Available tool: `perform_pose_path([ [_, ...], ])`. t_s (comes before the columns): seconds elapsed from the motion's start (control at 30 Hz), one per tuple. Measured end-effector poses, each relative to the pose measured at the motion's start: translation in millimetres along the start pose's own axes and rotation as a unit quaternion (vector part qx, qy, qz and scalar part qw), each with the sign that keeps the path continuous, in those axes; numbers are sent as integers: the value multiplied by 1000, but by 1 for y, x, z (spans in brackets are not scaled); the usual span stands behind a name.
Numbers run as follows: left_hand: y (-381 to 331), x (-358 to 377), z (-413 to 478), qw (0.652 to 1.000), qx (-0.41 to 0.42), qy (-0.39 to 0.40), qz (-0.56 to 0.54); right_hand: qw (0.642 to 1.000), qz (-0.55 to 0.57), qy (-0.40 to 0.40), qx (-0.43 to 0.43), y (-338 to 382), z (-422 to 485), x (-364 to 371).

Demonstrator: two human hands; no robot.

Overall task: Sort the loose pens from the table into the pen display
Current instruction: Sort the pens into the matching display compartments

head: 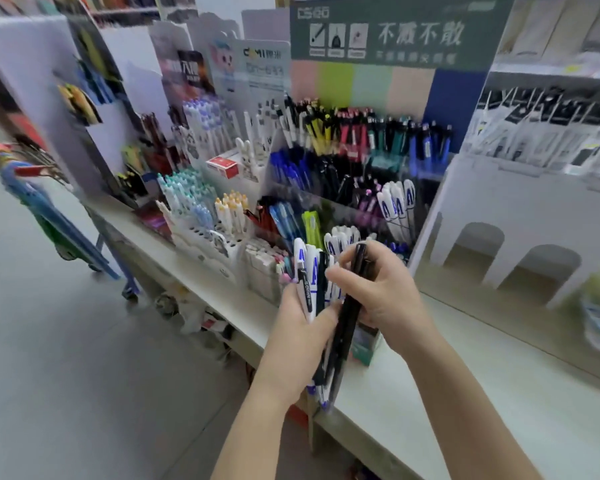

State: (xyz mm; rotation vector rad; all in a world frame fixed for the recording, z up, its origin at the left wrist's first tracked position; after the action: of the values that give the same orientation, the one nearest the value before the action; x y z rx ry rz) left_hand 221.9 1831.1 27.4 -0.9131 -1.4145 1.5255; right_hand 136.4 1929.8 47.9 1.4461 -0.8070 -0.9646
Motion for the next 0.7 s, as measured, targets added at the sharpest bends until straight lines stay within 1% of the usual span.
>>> perform_pose_path([
  [0.13, -1, -22, 33, 1000, 6, 16, 7, 999, 43, 13, -6, 12, 27, 22],
  [0.37, 1, -48, 117, 999, -2, 42, 16, 993, 120, -11, -11, 24, 96, 42],
  [0.43, -1, -50, 140, 999, 1, 54, 6, 994, 112, -10, -17, 28, 116, 43],
  [0.53, -2, -51, 171, 997, 15, 76, -4, 998, 68, -9, -14, 33, 140, 43],
  [0.7, 2, -52, 203, 993, 21, 116, 3, 996, 63, -68, 6, 37, 165, 37],
])
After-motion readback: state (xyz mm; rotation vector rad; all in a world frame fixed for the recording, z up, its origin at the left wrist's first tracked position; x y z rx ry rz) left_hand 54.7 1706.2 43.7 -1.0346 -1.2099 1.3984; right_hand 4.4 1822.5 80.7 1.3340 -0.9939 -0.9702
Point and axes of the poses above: each hand's wrist, its own z-axis towards the middle knuckle, its own x-axis out of the palm, y = z × x, the point moved 1 cm from there along z, towards the middle knuckle, and after that the axes turned 8 degrees about x, right-handed, at the moved point
